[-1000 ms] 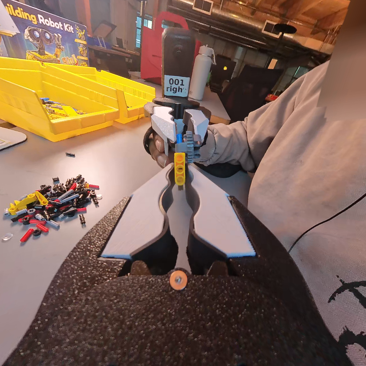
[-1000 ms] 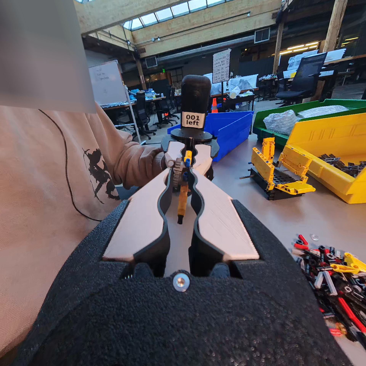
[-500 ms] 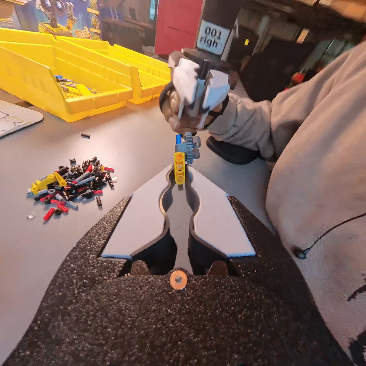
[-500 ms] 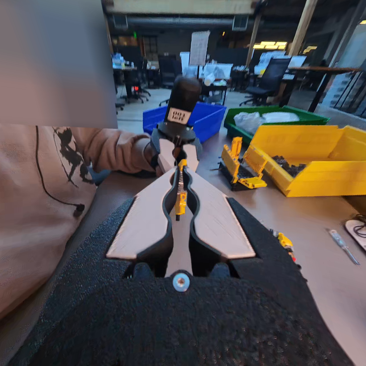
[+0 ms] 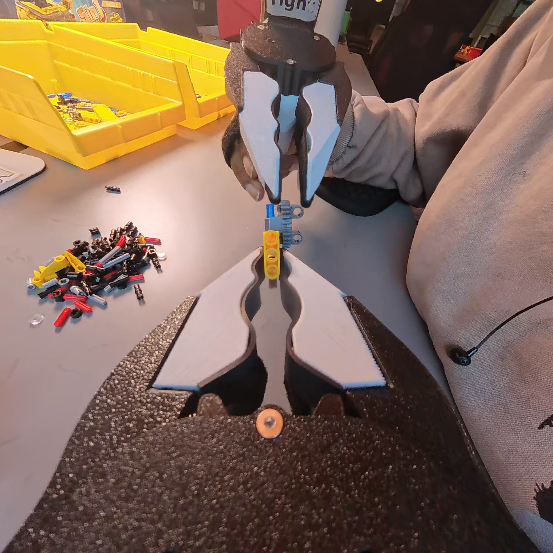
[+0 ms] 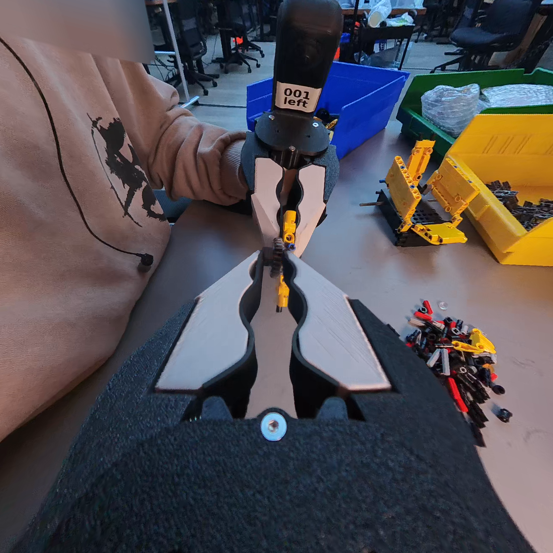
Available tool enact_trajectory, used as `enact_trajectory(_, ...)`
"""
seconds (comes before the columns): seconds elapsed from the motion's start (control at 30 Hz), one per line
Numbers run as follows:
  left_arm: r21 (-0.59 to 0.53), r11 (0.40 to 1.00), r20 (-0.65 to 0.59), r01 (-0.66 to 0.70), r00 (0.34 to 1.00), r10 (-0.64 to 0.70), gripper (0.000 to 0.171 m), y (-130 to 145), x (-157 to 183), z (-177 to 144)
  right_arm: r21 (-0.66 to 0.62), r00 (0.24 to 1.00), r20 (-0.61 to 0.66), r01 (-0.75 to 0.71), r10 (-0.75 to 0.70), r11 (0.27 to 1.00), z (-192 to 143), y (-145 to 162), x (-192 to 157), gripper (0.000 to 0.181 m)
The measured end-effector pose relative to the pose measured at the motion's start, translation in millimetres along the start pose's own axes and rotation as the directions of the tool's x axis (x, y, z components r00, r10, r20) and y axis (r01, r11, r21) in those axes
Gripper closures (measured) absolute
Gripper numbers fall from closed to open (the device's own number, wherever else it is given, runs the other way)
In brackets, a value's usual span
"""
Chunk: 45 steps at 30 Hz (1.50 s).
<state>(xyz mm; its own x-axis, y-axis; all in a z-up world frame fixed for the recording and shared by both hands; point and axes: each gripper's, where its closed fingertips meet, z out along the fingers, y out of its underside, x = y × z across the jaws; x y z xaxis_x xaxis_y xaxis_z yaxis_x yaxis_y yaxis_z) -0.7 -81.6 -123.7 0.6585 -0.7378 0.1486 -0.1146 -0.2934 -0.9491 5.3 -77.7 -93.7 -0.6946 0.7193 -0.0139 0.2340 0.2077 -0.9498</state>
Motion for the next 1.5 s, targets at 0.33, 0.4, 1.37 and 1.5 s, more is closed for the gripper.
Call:
enact_trajectory(0.33, 0.003, 0.999, -0.015, 0.038, 0.999, -0.038, 0.165, 1.7, 0.2, 2.1, -0.094, 0.996, -0.059, 0.068, -0.074, 0.993, 10.6, 10.9, 1.2, 0.167)
enact_trajectory(0.4, 0.013, 0.998, -0.017, 0.069, 0.998, -0.068, 0.165, 1.2, -2.4, 0.9, -0.088, 0.994, -0.076, 0.069, -0.076, 0.994, 11.5, 10.0, 4.9, 0.167)
enact_trajectory(1.37, 0.272, 0.952, 0.010, 0.141, 0.989, -0.150, 0.165, -46.6, -12.9, -22.9, 0.340, 0.957, 0.103, -0.292, 0.273, 0.894, -5.1, -25.5, 23.8, 0.169)
enact_trajectory(1.5, 0.428, 0.883, 0.075, 0.191, 0.966, -0.246, 0.166, -56.4, -41.9, -74.2, 0.479, 0.942, 0.029, -0.306, 0.334, 0.823, -54.2, -33.2, 54.4, 0.181)
